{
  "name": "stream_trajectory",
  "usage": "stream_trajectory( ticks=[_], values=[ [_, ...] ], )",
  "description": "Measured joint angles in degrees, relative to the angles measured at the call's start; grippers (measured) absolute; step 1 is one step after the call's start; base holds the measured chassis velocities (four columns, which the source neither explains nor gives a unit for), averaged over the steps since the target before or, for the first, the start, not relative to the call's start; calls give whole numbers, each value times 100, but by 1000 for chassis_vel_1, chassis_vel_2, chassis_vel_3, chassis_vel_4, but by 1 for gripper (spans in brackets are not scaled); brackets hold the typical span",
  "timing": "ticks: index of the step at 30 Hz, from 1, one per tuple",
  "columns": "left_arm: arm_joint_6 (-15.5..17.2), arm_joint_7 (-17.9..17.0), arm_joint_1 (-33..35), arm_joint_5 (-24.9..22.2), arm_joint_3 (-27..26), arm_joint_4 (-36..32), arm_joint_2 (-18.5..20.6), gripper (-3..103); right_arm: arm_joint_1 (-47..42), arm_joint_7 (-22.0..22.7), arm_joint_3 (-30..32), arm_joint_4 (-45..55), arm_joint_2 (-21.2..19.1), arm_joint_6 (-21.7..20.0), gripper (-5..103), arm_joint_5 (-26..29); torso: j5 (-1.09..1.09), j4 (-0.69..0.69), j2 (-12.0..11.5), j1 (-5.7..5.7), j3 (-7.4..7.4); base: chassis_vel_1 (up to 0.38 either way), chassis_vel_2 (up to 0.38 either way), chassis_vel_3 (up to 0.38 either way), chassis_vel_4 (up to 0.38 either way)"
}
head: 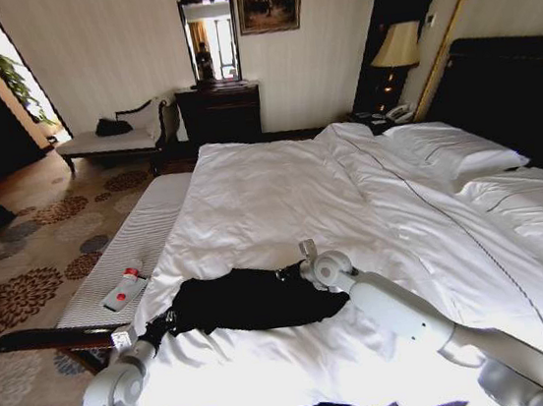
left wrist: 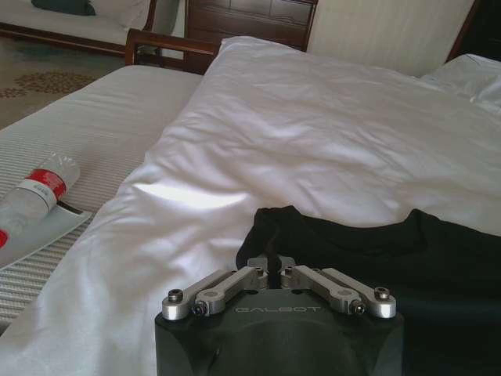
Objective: Fold the clothes on the bed.
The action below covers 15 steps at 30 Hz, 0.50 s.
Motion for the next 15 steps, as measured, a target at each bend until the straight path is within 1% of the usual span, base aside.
stream_trajectory(
  ticks=[1, 8, 10, 11, 13, 14, 15],
  values=[
    [0, 0, -1, -12, -23, -10, 2, 2, -18, -3, 18, 19, -1, 0, 2, 0, 0, 0, 0, 0, 0, 0, 0, 0, 0],
    [6, -13, -41, -173, -179, -79, 31, 2, -185, -116, 191, 256, -43, 0, 2, -52, 0, 1, 0, 0, 0, 0, 0, 0, 0],
    [6, -32, -127, -397, -360, -181, 67, 2, -327, -254, 533, 560, -72, 0, 2, -66, 0, 0, 0, 0, 0, 0, 0, 0, 0],
    [6, -32, -127, -397, -360, -181, 67, 2, -327, -254, 533, 560, -72, 0, 2, -66, 0, 0, 0, 0, 0, 0, 0, 0, 0],
    [9, -81, -230, -695, -587, -328, 158, 2, -470, -362, 1007, 866, -132, 89, 2, -45, 0, 1, 0, 0, 0, 0, 0, 0, 0],
    [9, -81, -230, -695, -587, -328, 158, 2, -470, -362, 1007, 866, -132, 89, 2, -45, 0, 1, 0, 0, 0, 0, 0, 0, 0],
    [20, -95, -269, -806, -666, -383, 204, 2, -530, -385, 1214, 984, -164, 133, 2, -34, -1, 1, 0, 0, 0, 0, 0, 0, 0]
  ],
)
